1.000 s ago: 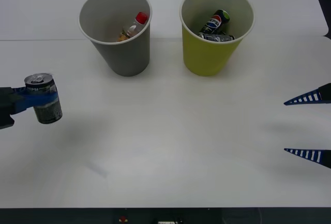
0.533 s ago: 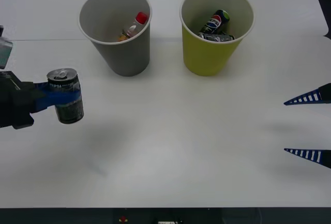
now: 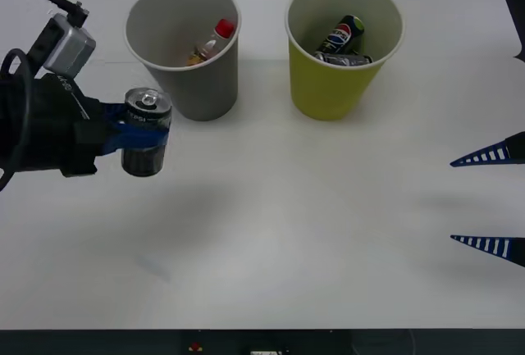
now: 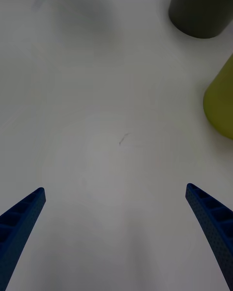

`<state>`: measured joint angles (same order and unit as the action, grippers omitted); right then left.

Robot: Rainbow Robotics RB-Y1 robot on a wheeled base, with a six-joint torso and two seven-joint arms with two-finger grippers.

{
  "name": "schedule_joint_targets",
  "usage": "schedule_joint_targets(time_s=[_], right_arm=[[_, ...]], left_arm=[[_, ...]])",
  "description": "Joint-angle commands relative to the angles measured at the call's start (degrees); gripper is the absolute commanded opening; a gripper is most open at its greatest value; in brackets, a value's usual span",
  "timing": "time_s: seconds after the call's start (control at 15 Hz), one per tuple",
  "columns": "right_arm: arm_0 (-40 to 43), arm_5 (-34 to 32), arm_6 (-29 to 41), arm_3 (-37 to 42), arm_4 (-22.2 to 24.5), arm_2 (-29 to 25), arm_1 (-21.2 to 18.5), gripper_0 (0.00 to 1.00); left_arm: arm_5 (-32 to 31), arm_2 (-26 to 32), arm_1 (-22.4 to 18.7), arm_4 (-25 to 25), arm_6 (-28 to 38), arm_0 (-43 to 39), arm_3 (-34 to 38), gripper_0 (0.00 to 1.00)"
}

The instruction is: Put the can into the green bin and the plastic bottle into the gray bin

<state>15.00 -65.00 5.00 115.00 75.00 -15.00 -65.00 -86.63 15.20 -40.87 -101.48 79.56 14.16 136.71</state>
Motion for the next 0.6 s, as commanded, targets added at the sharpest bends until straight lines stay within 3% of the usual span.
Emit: schedule_joint_targets(time_s=[0.07, 0.47, 0.6], right_arm=[[0.0, 0.0, 0.0, 0.0, 0.0, 0.0, 0.0, 1.0], [0.0, 0.0, 0.0, 0.0, 0.0, 0.0, 0.0, 1.0], [0.0, 0.0, 0.0, 0.0, 0.0, 0.0, 0.0, 1.0]], left_arm=[[-1.35, -3.69, 0.0, -1.0, 0.24, 4.56, -0.39, 0.0], [-0.56, -15.55, 0.79, -3.99, 0.95, 18.62, -9.62, 0.0], [2.17, -20.83, 1.5, -8.65, 6.48, 23.54, -10.94, 0.0]])
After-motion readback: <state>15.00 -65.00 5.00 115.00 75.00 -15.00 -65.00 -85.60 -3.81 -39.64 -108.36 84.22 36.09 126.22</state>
